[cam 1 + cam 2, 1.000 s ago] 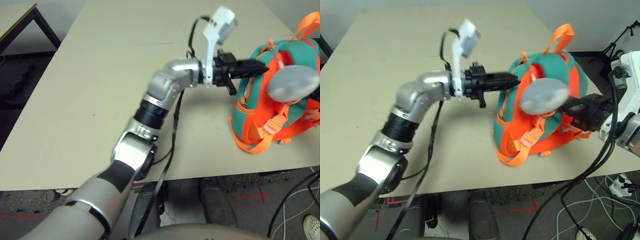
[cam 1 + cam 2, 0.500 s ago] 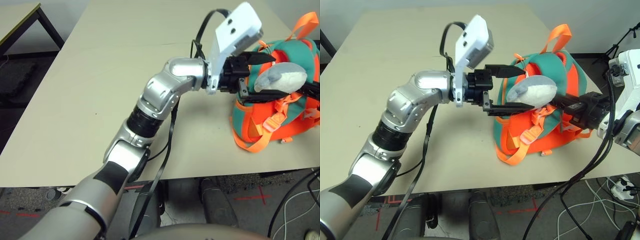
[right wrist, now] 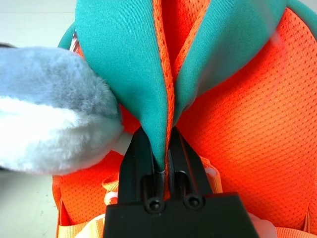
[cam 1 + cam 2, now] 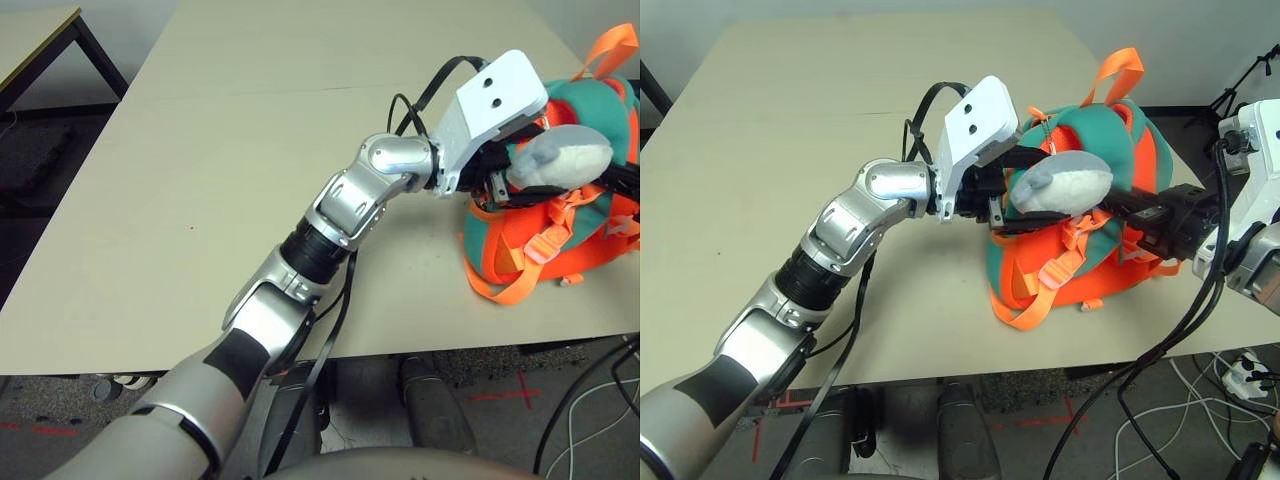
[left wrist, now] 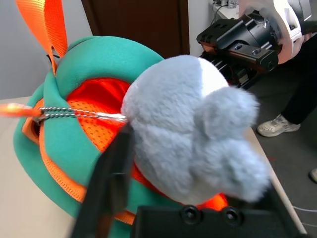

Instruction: Put the pencil case into the backpack and zip it.

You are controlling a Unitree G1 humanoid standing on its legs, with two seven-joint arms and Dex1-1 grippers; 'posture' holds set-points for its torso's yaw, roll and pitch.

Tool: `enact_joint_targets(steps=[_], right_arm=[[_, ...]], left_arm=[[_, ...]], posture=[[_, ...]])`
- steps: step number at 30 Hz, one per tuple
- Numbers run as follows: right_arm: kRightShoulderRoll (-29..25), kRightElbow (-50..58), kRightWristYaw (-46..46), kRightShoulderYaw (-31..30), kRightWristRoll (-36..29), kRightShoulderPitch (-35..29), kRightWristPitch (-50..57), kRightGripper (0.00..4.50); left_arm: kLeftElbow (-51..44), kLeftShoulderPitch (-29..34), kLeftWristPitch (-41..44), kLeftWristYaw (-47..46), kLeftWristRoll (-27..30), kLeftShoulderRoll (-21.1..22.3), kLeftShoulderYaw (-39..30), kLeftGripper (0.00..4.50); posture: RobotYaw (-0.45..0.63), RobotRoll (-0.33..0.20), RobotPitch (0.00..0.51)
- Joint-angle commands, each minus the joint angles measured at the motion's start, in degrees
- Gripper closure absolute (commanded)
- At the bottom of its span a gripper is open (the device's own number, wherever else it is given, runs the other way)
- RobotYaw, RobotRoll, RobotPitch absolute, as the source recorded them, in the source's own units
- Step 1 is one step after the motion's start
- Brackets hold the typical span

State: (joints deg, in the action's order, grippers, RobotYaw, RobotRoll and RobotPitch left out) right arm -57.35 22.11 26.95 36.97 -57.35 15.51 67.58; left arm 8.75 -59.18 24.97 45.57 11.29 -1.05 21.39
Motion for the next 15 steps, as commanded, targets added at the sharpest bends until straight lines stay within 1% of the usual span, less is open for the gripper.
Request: enact_joint_targets(steps=[1,3,5,7,9,12,15], right_arm=[[0.35,0.31,0.32,-0.23,-0.25,-0.29,-0.39,4.42],[0.39,0.21,0.41,-0.32,-0.11,-0.37,-0.48,4.42],[0.44,0.16,0.47,-0.29,-0.02,-0.53,-0.52,4.42],[0.51,0.23,0.47,-0.17,-0.02,-0.69,-0.49,4.42],[0.57,0.28,0.55,-0.09,0.00,-1.03,-0.47,4.42],[0.88,0.27,0.65,-0.13,0.19,-1.60,-0.84,4.42],[1.16,0.33,0.62,-0.22,0.18,-1.91,-1.04,4.42]], left_arm=[[-2.37,1.07,2.43,-0.18,1.75,-0.33,-1.66,2.82],[-3.26,0.89,6.37,-1.34,4.99,-0.31,-5.80,3.42],[-3.91,0.53,11.34,-2.44,9.02,0.85,-10.98,3.89],[-4.64,0.54,14.91,-2.93,11.77,2.18,-14.22,4.16],[-5.62,0.93,20.20,-3.64,15.99,4.07,-18.49,4.24],[-7.83,3.26,31.25,-3.76,24.29,8.99,-25.87,4.24],[-10.60,5.56,42.21,-5.14,32.68,10.89,-30.46,4.24]], posture=[[-0.15,0.000,0.148],[-0.15,0.000,0.147],[-0.14,0.000,0.147],[-0.14,0.000,0.147],[-0.14,0.000,0.147],[-0.13,0.000,0.150],[-0.13,0.000,0.150]])
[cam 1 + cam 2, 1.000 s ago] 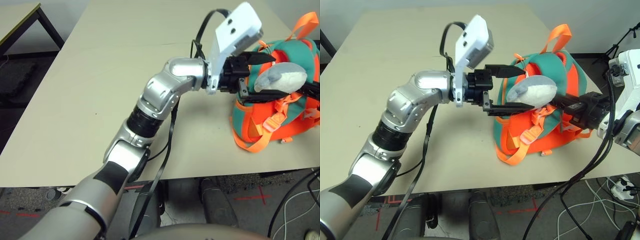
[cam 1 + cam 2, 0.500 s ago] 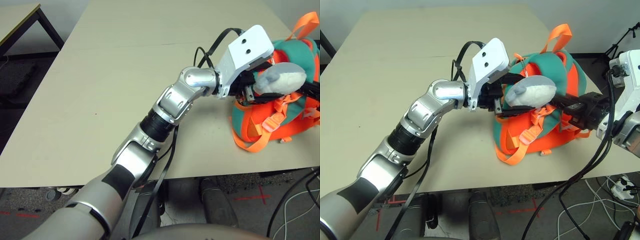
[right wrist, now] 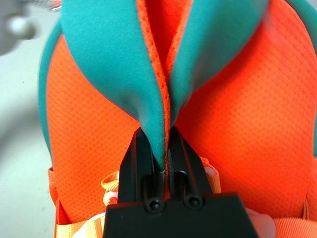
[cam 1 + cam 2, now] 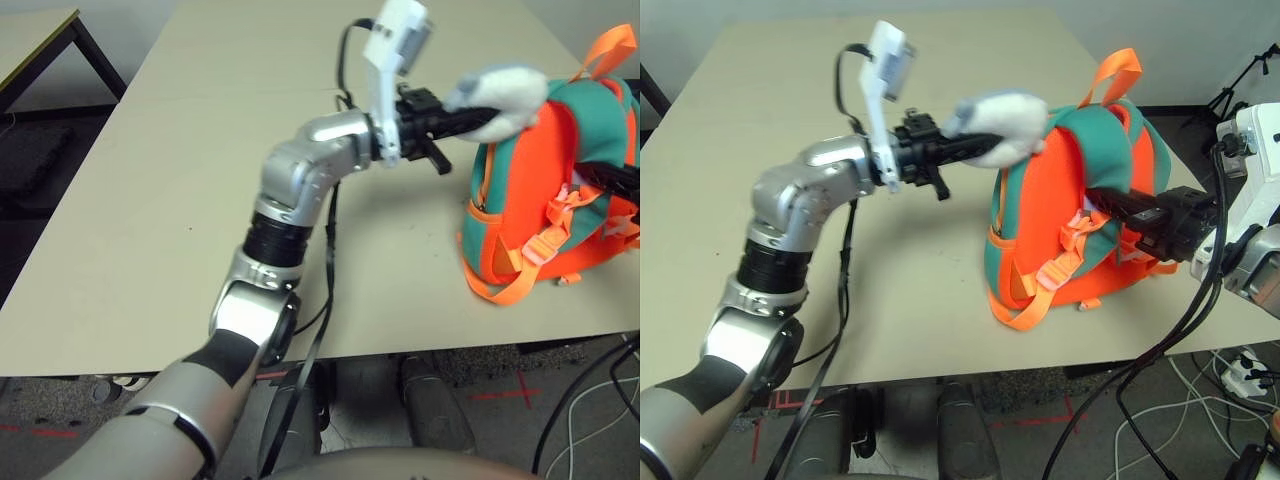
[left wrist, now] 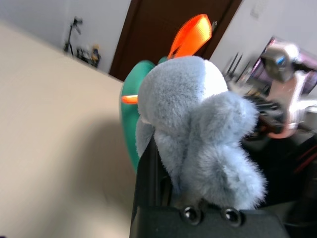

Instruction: Put the pencil case into the backpack and zip it.

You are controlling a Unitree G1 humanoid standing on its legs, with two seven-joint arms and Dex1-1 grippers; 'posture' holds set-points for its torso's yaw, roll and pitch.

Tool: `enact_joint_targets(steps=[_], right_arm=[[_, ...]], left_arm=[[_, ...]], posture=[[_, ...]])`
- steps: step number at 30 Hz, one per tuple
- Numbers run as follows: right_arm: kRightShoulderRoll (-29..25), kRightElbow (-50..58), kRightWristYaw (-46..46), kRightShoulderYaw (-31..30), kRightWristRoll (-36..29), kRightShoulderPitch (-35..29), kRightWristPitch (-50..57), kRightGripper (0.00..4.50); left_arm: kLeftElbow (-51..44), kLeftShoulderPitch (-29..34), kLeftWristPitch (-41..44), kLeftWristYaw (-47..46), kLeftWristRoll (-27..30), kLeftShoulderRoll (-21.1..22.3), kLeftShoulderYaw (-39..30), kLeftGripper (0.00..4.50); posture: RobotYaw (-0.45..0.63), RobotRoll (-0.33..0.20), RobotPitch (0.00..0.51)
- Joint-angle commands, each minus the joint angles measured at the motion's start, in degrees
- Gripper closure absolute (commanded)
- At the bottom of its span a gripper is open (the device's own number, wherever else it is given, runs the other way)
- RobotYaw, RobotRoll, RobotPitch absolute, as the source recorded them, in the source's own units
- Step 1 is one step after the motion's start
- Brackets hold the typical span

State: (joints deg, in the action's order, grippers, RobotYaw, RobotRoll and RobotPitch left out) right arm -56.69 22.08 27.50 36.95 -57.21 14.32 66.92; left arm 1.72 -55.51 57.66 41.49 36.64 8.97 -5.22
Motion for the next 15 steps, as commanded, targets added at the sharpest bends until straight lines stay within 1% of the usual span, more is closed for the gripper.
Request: enact_joint_targets(steps=[1,5,8,11,15], right_arm=[[0.54,0.36,0.09,-0.19,0.05,-0.75,-0.38,4.42],[0.56,0.26,0.11,-0.20,0.11,-0.79,-0.42,4.42],[0.66,0.32,0.02,-0.21,0.08,-0.89,-0.43,4.42],[0.79,0.46,-0.11,-0.21,0.11,-1.04,-0.49,4.42],[0.88,0.73,-0.19,0.16,0.04,-1.40,-0.55,4.42]], left_arm=[[-4.32,2.44,12.57,-1.85,9.73,0.85,-5.12,4.24],[-5.67,4.50,25.00,-5.77,20.20,-1.65,-11.42,4.24],[-5.65,6.90,32.32,-6.49,25.18,-2.18,-12.63,4.24],[-5.29,9.95,34.84,-6.35,30.27,-0.51,-10.04,4.24],[-6.78,15.05,34.84,-5.85,32.24,3.25,-2.89,4.24]], posture=[[-0.13,0.000,0.150],[-0.13,0.000,0.152],[-0.14,0.000,0.150],[-0.14,0.000,0.148],[-0.15,0.000,0.147]])
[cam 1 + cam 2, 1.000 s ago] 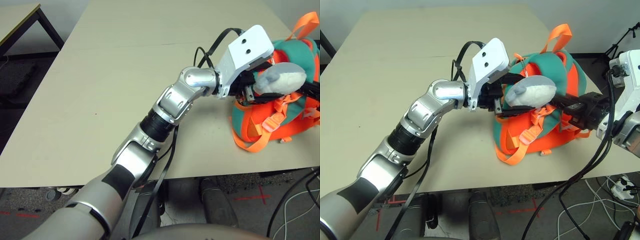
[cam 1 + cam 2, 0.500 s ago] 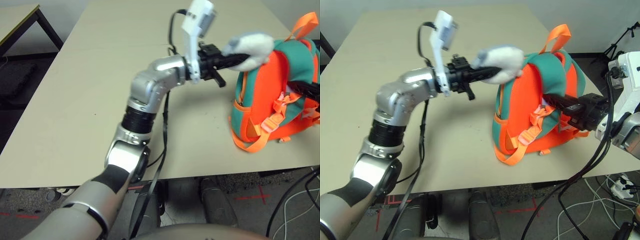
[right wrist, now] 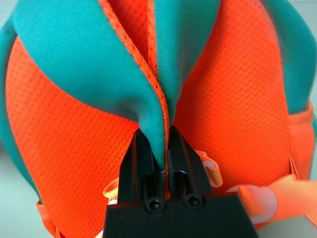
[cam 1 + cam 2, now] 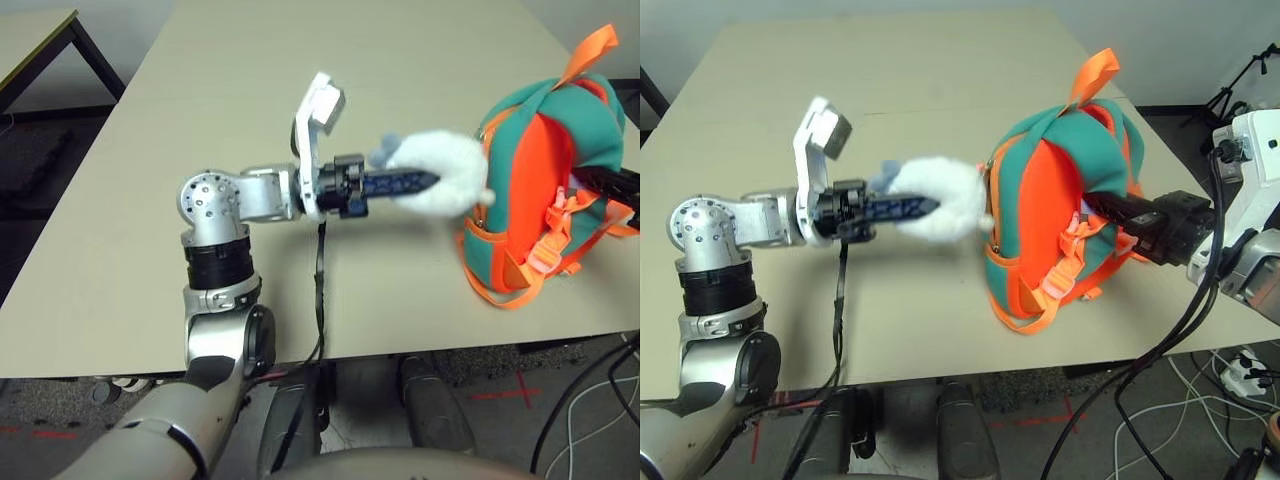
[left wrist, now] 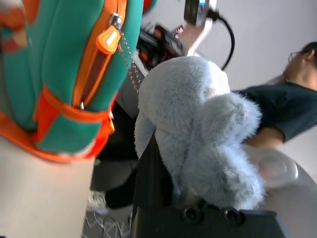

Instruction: Put the pencil case into the backpack and zip it.

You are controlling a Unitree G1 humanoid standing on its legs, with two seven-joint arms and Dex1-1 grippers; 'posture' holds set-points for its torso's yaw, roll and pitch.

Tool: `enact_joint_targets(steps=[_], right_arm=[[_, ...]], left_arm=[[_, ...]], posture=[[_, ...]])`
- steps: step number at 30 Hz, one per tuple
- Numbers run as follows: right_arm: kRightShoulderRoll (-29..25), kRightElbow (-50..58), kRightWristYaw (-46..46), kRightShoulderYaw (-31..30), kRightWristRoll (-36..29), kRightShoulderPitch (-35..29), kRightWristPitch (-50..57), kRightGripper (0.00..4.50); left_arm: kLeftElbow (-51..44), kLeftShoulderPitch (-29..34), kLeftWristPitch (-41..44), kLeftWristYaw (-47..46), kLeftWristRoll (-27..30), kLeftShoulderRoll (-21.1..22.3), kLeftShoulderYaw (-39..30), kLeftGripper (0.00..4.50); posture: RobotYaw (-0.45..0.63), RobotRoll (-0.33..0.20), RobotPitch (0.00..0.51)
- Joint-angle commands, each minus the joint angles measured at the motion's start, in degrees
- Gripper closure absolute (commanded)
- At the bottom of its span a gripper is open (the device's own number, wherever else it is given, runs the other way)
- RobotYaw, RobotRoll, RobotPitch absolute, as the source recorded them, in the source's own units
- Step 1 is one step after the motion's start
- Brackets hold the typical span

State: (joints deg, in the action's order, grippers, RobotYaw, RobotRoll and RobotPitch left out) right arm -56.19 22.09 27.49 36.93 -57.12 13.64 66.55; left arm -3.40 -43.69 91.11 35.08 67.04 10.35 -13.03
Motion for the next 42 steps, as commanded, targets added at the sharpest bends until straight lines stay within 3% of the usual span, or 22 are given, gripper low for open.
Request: enact_joint_targets(steps=[1,7,13,20,24,28,31,34,37,38,42], right_arm=[[0.41,0.76,-0.22,0.28,-0.07,-0.81,-0.20,4.42],[0.88,1.18,-0.57,0.41,-0.16,-1.20,-0.45,4.42],[1.22,1.13,-0.77,0.31,0.14,-1.13,-0.89,4.42],[1.77,1.13,-1.09,-0.18,0.08,-1.08,-0.86,4.42],[-0.20,0.82,-0.05,0.22,-1.19,-1.80,1.99,4.42],[-6.05,0.65,4.26,4.39,-6.45,-2.83,8.62,3.11],[-12.53,-0.43,9.80,10.58,-12.59,-4.15,16.72,2.09],[-17.39,-3.94,14.26,17.07,-16.35,-5.13,24.36,1.20],[-19.91,-10.78,16.05,22.22,-12.03,-4.61,23.76,0.33],[-20.49,-12.98,16.44,22.92,-10.87,-4.09,22.81,0.03],[-21.05,-23.65,16.07,22.02,-8.00,2.91,15.90,0.03]], left_arm=[[-1.70,4.17,1.39,0.60,1.90,2.42,6.18,4.24],[5.34,7.51,-4.04,2.43,-6.16,2.95,14.76,4.24],[15.58,7.96,-12.57,6.88,-14.68,0.75,23.20,4.25],[15.19,9.21,-12.87,9.44,-16.50,-0.66,25.88,4.25],[9.82,9.57,-12.48,9.55,-15.51,0.58,23.62,4.25],[-2.04,8.27,-7.42,7.13,-8.65,3.57,14.18,2.91],[-9.74,7.27,-1.12,7.71,-1.72,10.69,6.95,1.86],[-9.73,5.62,1.09,6.68,1.78,16.08,0.53,0.89],[-2.89,3.39,-7.56,-0.20,-6.39,18.95,-4.40,0.00],[-0.75,2.90,-11.92,-3.13,-10.18,18.95,-4.88,0.00],[9.22,0.58,-31.32,-15.73,-22.67,14.99,-8.79,0.00]], posture=[[-0.15,0.000,0.146],[-0.15,0.000,0.139],[-0.15,0.000,0.136],[-0.15,0.000,0.139],[-0.13,0.000,0.146],[-0.12,0.000,0.146],[-0.11,0.000,0.144],[-0.09,0.000,0.146],[-0.07,0.000,0.147],[-0.07,0.000,0.147],[-0.05,0.000,0.147]])
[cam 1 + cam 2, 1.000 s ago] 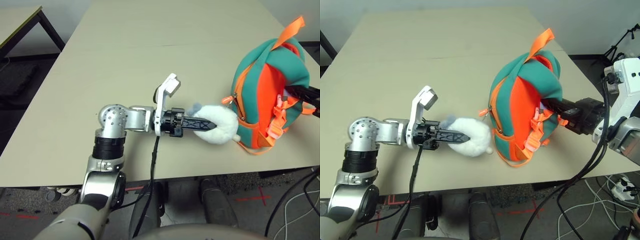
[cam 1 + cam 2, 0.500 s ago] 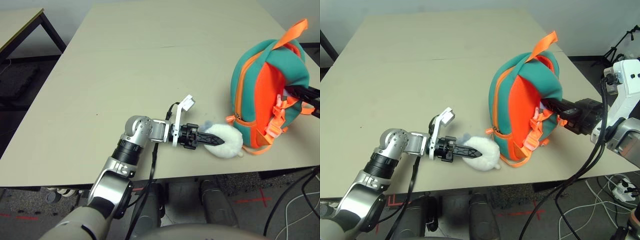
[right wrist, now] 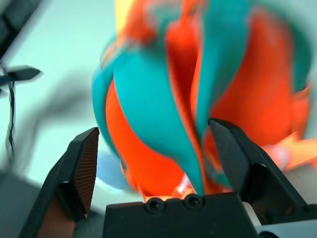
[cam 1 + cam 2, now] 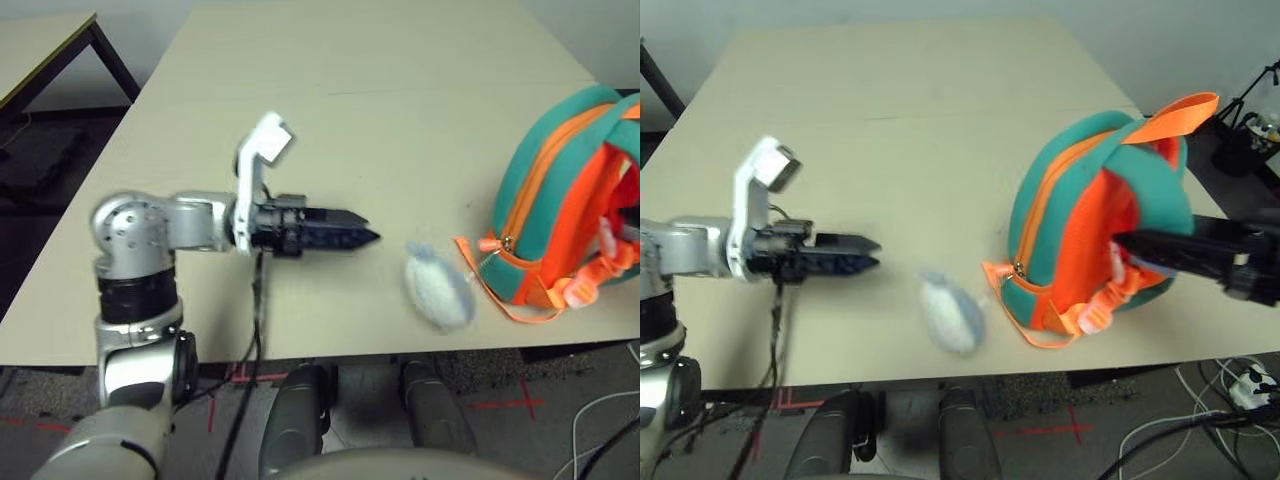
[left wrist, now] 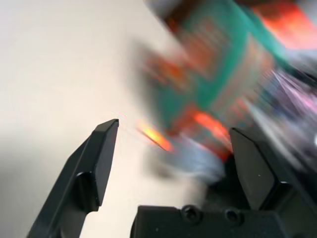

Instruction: Put the pencil case into the backpack and zip it.

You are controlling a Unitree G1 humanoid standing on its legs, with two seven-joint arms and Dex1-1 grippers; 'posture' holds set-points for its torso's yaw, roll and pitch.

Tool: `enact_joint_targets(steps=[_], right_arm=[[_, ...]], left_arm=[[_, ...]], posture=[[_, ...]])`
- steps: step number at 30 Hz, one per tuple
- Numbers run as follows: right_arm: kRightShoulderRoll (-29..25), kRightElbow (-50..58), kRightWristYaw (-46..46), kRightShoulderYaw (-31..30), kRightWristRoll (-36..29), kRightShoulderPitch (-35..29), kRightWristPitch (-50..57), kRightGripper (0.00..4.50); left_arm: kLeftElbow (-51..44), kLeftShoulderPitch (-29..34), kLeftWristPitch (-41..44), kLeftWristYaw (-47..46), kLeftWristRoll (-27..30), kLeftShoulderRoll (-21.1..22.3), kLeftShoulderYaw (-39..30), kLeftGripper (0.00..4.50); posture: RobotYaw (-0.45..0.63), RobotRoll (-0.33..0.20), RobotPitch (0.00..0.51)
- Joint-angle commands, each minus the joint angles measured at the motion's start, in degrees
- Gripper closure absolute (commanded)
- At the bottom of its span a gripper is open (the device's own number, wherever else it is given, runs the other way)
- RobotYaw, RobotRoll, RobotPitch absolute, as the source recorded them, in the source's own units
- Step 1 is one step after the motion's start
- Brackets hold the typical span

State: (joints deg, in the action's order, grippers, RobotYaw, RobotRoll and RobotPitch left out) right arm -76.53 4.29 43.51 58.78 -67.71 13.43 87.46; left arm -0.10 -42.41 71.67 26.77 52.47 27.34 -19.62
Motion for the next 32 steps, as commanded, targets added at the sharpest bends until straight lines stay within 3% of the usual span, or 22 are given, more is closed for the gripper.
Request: enact_joint_targets(steps=[1,8,11,14,17,23,27,32], right_arm=[[-0.44,-8.09,-0.89,-0.58,3.54,5.29,-6.95,0.03],[4.81,-17.63,-10.61,-12.32,20.42,14.10,-31.70,0.03],[11.62,-19.21,-17.63,-17.39,27.62,17.61,-42.14,0.03],[22.12,-22.23,-25.65,-20.16,35.74,20.60,-58.61,0.03],[27.55,-25.26,-26.35,-23.07,40.75,19.41,-68.22,0.03],[31.13,-33.40,-28.13,-23.41,45.31,19.30,-81.15,0.03],[31.85,-35.13,-27.10,-25.60,49.12,15.27,-87.74,0.03],[33.78,-33.31,-28.66,-24.09,48.41,11.09,-88.59,0.03]], left_arm=[[7.06,-0.53,-16.74,-9.04,-10.59,-2.74,-2.61,0.00],[9.18,4.33,-40.40,-14.89,-26.46,-4.59,1.43,0.00],[10.10,7.03,-49.03,-16.99,-32.58,-4.89,3.22,0.00],[11.47,10.80,-58.79,-18.45,-38.29,-5.63,4.95,0.00],[13.25,13.89,-66.88,-20.65,-43.40,-5.42,5.70,0.00],[20.77,17.03,-75.32,-25.39,-47.81,-5.30,4.08,0.00],[25.58,18.94,-78.90,-26.58,-48.88,-5.02,3.61,0.00],[29.52,20.85,-80.86,-27.43,-48.55,-5.99,3.21,0.00]], posture=[[-0.05,0.000,0.147],[-0.04,0.000,0.148],[-0.04,0.000,0.149],[-0.01,0.000,0.152],[0.02,0.000,0.155],[0.04,0.000,0.160],[0.02,0.000,0.165],[0.00,0.000,0.168]])
